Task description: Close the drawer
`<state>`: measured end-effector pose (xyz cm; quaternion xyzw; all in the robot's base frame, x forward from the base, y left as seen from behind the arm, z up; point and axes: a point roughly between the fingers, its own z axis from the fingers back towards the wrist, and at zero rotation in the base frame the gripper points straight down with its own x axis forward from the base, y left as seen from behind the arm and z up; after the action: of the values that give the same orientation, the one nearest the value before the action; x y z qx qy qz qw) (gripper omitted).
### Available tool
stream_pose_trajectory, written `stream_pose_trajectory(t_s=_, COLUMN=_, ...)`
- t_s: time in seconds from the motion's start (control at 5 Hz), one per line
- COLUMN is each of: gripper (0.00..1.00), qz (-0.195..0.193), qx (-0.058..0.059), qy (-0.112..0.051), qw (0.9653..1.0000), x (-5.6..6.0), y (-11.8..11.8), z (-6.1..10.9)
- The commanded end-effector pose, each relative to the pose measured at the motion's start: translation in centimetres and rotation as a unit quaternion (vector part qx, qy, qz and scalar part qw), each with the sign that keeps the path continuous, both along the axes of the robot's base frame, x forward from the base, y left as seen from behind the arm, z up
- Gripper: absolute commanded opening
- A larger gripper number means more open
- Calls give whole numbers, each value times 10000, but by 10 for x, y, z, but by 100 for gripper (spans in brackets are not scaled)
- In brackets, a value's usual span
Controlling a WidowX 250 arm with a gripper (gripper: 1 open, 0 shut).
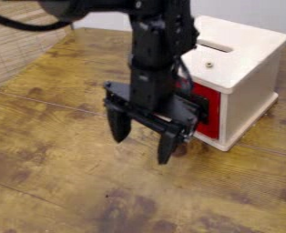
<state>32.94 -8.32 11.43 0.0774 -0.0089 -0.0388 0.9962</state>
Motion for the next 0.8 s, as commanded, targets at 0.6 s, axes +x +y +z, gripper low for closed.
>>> stream_pose_trajectory(t_s=0.6, gripper=100, qz=177, qx=-10, qy=-471, qw=9987, x=-2, y=-4, z=19)
